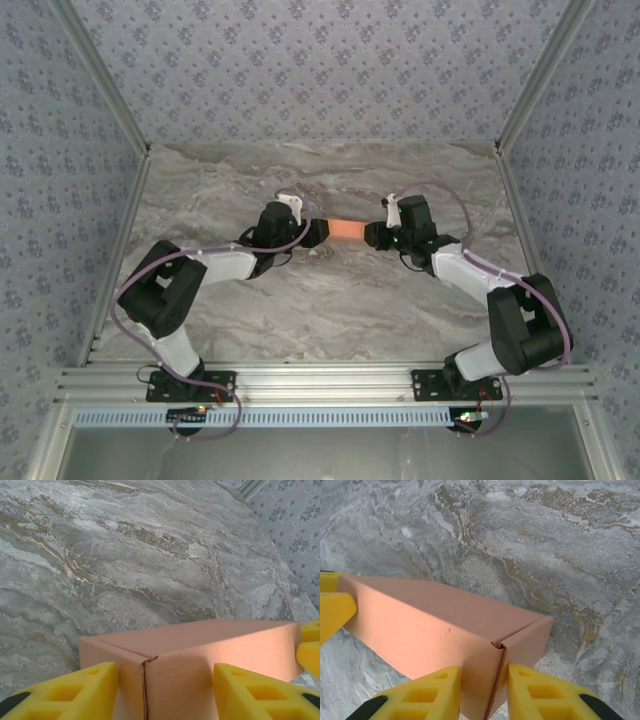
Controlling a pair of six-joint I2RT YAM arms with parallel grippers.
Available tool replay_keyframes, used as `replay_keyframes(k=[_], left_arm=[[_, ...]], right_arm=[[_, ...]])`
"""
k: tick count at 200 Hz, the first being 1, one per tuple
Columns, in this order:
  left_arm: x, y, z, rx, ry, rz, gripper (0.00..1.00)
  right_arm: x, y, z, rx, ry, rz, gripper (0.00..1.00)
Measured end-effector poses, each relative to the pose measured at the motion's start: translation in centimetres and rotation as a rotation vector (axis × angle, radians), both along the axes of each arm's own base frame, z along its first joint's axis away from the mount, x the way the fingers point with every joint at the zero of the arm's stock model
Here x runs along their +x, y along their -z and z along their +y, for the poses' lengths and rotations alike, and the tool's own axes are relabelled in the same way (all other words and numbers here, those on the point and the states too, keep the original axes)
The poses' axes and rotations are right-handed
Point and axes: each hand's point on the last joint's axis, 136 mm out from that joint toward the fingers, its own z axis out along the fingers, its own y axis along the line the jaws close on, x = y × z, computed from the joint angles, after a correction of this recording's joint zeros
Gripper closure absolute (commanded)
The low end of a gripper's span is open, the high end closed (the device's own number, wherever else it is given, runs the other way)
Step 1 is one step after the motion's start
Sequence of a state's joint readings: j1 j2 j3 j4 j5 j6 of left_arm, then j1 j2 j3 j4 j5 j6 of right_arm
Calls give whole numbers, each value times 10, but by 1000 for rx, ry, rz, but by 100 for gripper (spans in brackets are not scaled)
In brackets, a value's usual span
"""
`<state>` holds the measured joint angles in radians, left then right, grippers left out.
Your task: Fold the paper box
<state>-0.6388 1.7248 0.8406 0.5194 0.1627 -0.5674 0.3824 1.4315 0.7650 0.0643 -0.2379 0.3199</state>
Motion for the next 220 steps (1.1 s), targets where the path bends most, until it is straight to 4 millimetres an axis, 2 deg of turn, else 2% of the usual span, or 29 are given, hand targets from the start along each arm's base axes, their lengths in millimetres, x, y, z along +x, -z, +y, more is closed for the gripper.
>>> replay_keyframes(k=[15,54,82,153,182,220], left_arm=[[-5,3,2,4,1,6,47],[-24,30,6,43,20,63,46],[-28,40,7,55,23,84,45],[-34,57,8,84,23,130,37],[-34,58,14,99,14,138,35],[-29,38,23,90,-11,103,35]], right_arm=[[-9,5,2,-17,-14,1,71],[-26,25,6,-55,-48,29,71],[-34,37,7,-76,-61,49,71],[-42,58,0,-148,-59,103,53],[-45,51,-5,-158,-47,98,47],[-37,33,-8,-151,-22,62,43]])
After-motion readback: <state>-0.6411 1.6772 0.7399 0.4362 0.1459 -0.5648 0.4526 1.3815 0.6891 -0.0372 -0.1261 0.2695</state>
